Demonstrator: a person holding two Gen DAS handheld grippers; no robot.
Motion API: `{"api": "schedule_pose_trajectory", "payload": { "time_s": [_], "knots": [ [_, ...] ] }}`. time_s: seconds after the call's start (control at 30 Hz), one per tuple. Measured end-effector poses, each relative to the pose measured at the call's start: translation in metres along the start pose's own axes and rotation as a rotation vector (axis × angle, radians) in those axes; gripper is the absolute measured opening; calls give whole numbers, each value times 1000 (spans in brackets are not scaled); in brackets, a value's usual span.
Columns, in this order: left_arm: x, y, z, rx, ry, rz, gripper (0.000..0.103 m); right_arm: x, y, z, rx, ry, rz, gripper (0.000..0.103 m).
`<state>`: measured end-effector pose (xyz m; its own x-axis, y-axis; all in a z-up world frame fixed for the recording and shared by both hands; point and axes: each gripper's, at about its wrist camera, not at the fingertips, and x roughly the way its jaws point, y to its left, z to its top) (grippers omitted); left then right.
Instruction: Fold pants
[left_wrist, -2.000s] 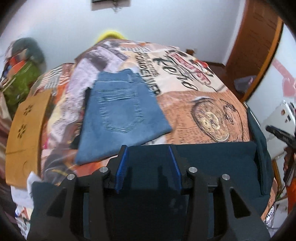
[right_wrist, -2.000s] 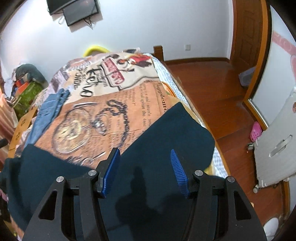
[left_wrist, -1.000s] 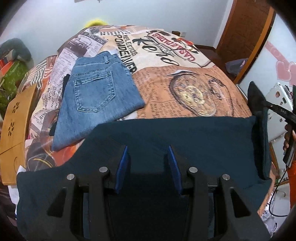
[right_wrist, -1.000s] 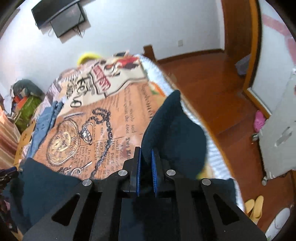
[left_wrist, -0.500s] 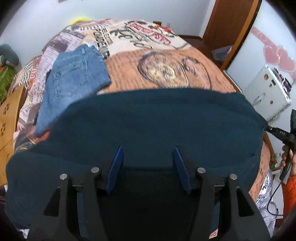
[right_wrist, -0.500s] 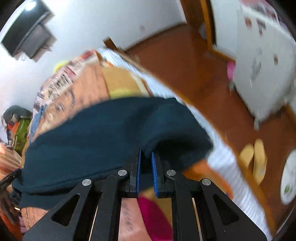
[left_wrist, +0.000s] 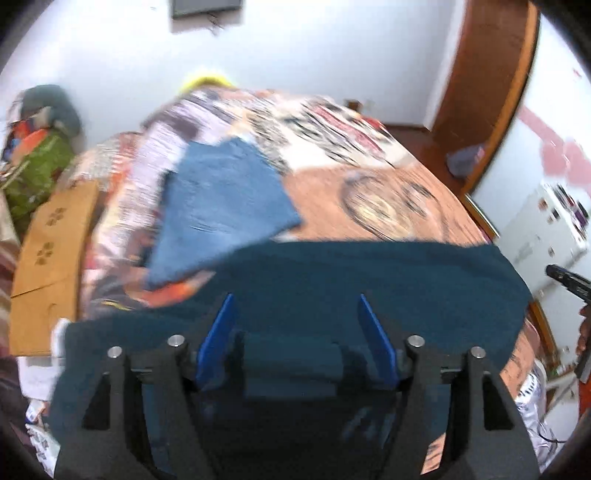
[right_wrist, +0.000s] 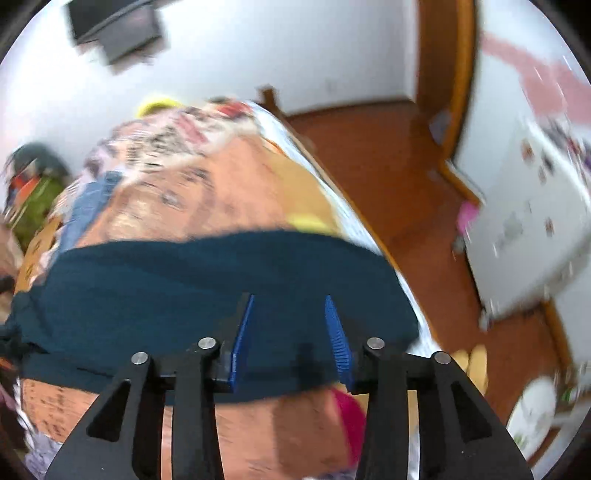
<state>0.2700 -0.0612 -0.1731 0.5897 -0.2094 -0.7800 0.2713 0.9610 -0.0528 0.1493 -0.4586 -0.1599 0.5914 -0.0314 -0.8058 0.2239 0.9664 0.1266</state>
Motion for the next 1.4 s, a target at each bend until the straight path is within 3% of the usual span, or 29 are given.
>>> {"api": "schedule_pose_trajectory", "payload": {
  "time_s": [0.17,0.37,0.53,0.63,0.83,0.97,1.0,1.07,1.3,1.4],
  "knots": [
    [-19,76,0,-72,-24,128,72,3,92,34,-197,-66,114,41],
    [-21,181,-16,-181,24,237,72,29,198,47,-362,-56,265,41],
    [1,258,-31,-304,137,211,72,60,278,52,-484,-5,383,41],
    [20,282,-38,-331,195,180,72,83,316,51,-535,54,436,41],
    [60,283,-53,-358,291,43,71,134,370,47,-625,207,472,41],
    [78,277,-63,-331,332,17,55,169,393,38,-693,358,497,41],
    [81,276,-65,-329,342,6,48,173,398,36,-707,370,495,41],
    [85,274,-67,-319,351,13,44,183,406,31,-729,392,495,41],
    [69,261,-60,-232,264,34,14,189,416,26,-759,400,505,40],
    [62,252,-55,-192,237,51,13,188,420,28,-799,380,477,41]
  ]
}}
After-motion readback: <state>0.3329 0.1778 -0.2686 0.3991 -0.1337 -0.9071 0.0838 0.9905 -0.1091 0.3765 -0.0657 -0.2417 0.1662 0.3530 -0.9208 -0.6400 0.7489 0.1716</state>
